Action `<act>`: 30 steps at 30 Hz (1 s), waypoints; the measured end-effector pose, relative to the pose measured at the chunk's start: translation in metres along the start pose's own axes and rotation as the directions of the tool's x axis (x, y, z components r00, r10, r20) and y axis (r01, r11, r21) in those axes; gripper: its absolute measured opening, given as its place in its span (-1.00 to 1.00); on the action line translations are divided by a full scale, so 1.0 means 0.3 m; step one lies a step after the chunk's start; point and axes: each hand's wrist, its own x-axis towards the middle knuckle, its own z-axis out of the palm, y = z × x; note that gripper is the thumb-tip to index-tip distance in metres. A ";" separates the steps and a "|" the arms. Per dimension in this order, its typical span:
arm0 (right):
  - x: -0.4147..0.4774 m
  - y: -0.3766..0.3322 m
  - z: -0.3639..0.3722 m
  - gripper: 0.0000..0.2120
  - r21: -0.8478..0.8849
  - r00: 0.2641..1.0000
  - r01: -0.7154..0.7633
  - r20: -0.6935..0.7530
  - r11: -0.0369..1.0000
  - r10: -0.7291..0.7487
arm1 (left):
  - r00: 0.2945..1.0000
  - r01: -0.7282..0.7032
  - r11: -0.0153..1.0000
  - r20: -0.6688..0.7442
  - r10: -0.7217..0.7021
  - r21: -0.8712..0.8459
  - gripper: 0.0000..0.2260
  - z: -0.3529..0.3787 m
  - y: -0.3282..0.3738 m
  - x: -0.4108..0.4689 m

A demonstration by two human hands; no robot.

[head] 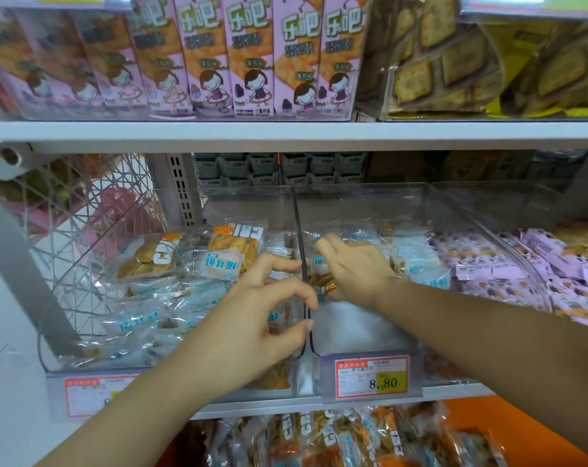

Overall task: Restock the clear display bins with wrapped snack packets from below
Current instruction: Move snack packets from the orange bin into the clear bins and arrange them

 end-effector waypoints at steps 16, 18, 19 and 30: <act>-0.011 0.004 -0.002 -0.12 0.125 0.992 -0.106 0.085 0.986 0.096 | 1.000 -0.004 1.000 -0.003 0.004 0.002 -0.86 0.003 0.001 -0.002; -0.016 0.005 0.002 -0.20 0.114 0.996 -0.048 0.083 0.992 0.038 | 1.000 -0.006 1.000 -0.009 0.006 0.005 -0.85 0.004 -0.004 -0.003; -0.020 0.007 0.006 -0.23 0.100 0.996 -0.019 0.086 0.995 0.011 | 1.000 -0.009 1.000 -0.010 0.009 0.006 -0.85 0.004 -0.006 -0.003; -0.016 -0.003 0.001 -0.36 0.202 0.989 -0.145 0.056 0.969 0.136 | 1.000 0.016 1.000 -0.005 -0.016 -0.008 -0.86 0.004 0.004 -0.005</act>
